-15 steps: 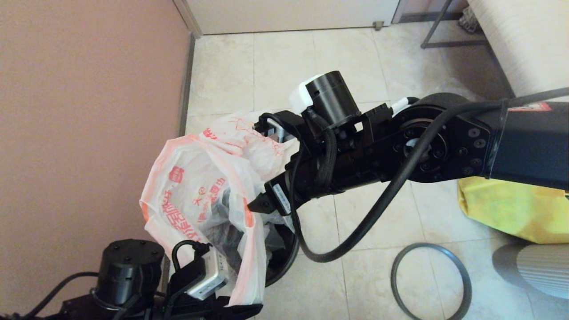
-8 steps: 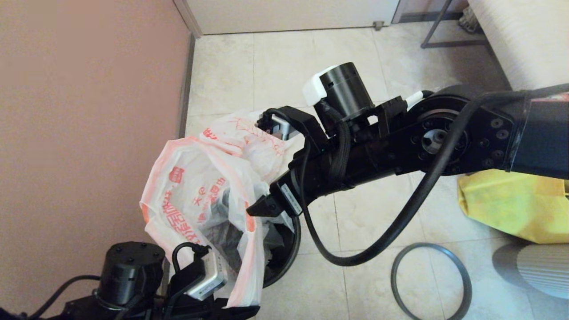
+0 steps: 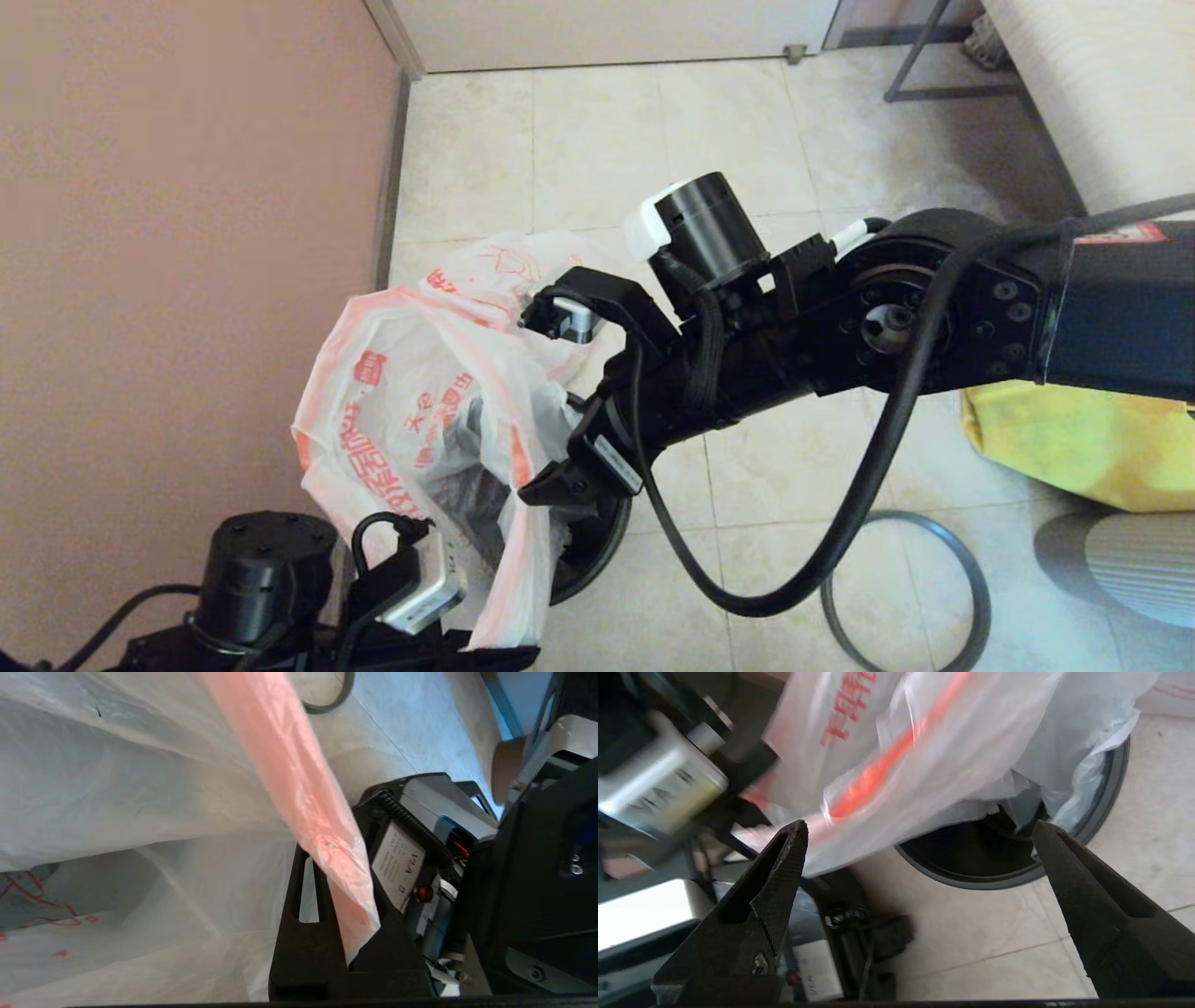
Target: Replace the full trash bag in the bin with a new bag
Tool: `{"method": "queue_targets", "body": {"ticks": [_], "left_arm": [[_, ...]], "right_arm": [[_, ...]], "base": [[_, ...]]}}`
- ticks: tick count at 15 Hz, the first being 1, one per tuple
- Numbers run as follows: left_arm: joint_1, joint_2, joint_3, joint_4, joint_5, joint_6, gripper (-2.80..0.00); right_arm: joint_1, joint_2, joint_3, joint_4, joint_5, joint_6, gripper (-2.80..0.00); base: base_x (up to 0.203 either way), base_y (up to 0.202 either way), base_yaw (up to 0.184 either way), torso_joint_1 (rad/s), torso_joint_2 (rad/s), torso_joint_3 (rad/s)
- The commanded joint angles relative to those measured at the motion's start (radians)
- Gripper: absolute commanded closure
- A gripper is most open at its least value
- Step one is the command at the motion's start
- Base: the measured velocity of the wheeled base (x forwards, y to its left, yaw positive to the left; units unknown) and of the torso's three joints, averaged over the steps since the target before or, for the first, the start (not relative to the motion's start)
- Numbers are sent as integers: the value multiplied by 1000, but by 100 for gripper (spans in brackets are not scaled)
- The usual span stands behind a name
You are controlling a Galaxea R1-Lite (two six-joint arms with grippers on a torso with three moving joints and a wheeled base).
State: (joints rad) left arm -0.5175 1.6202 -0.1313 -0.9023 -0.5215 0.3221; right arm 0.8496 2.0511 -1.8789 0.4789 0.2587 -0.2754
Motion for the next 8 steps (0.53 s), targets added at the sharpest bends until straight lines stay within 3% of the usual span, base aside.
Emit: {"method": "queue_targets", "body": {"ticks": [1,3,8], "left_arm": [[18,7,36,-48,-11,0,0],[35,26,79,-111,-65,-2,0],[37,206,138,-288,-66,10,0]], "right_arm": [[0,21,-2,1,-4,-20,-280],[5,44,-23,-4,-4,-32,-280],[20,77,-86,4,-7,-28,-280]], "base": [[0,0,0,0,0,0],[0,0,0,0,0,0],[0,0,0,0,0,0]]}}
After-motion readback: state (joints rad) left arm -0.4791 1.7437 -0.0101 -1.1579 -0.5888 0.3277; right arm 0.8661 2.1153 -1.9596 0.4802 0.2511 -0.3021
